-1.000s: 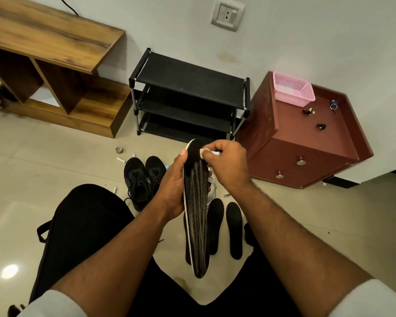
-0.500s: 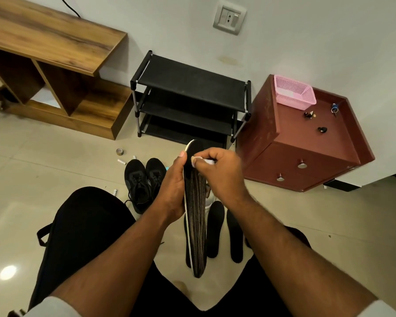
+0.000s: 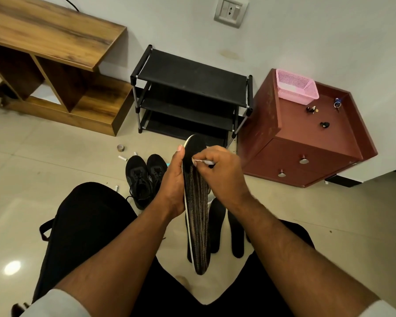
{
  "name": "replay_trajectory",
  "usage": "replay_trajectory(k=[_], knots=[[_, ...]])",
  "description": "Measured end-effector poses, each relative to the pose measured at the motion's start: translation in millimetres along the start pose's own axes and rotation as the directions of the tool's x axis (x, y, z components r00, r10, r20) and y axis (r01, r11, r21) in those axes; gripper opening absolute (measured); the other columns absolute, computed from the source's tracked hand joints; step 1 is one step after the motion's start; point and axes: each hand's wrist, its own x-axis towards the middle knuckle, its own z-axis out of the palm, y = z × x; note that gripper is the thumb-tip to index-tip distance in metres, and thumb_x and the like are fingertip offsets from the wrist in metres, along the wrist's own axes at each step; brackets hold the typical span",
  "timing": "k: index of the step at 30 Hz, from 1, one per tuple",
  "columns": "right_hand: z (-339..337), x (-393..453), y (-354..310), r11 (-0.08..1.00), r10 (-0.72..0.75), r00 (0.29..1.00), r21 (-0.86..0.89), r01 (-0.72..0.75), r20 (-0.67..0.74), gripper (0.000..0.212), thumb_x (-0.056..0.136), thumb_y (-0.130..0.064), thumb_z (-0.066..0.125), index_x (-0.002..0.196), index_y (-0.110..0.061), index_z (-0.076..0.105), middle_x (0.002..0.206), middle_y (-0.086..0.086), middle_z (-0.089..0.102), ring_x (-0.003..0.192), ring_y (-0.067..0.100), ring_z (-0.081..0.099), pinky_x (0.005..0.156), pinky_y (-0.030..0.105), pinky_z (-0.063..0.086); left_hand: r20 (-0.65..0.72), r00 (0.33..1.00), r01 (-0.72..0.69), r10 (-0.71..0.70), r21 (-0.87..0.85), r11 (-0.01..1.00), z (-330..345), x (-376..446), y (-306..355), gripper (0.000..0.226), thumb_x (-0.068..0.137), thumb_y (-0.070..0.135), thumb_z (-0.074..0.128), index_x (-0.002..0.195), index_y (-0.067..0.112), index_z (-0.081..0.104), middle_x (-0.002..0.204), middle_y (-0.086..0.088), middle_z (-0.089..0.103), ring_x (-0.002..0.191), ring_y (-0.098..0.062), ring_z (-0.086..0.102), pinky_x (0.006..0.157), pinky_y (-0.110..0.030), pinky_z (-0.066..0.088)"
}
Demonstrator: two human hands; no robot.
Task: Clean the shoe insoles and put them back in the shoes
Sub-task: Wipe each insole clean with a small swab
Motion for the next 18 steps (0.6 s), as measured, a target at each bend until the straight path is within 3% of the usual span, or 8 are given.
replay_trajectory(k=[5,12,15,18], knots=[[-4.6,8.0,14.4,0.992,0.099,0.995,-0.076,-0.101,-0.026,0.01,0.087,-0.013,0.065,0.092,-0.01,0.073,0.091,0.001,0.068,0.085,0.008,0.06,0.078,0.025,0.052,-0.02,1.0,0.02,-0.02,0.004,1.0,-3.4,4.2,-1.7,0.07,0.093,0.067,0.037,0.125,0.012,0.064,0.124,-0.023,0.064,0.112,-0.033,0.062,0.098,-0.05,0.048],[0.7,-6.0,-12.9,0.982,-0.157,0.986,-0.096,0.162,0.064,0.013,0.086,-0.008,0.064,0.096,-0.008,0.072,0.093,0.003,0.067,0.087,0.008,0.06,0.081,0.015,0.048,0.009,1.0,-0.002,0.003,-0.066,0.998,-3.6,1.8,-0.5,0.062,0.096,0.06,0.035,0.115,0.012,0.069,0.109,-0.015,0.072,0.102,-0.024,0.07,0.084,-0.036,0.055],[-2.1,-2.9,4.1,0.986,-0.114,0.992,-0.117,0.12,0.062,0.012,0.087,-0.008,0.063,0.094,-0.008,0.072,0.091,0.003,0.065,0.086,0.009,0.059,0.078,0.023,0.052,-0.002,1.0,0.028,-0.028,-0.062,0.998,-4.0,2.2,1.9,0.068,0.093,0.065,0.038,0.123,0.011,0.066,0.121,-0.018,0.067,0.112,-0.029,0.065,0.097,-0.043,0.05],[-3.4,1.2,17.6,0.985,-0.052,0.997,-0.163,0.061,0.056,0.011,0.087,-0.007,0.063,0.093,-0.008,0.072,0.09,0.003,0.065,0.084,0.011,0.059,0.076,0.032,0.054,-0.027,0.999,0.038,-0.04,-0.07,0.997,-6.0,5.4,1.6,0.073,0.092,0.069,0.038,0.127,0.009,0.063,0.125,-0.02,0.064,0.113,-0.031,0.061,0.1,-0.047,0.045]])
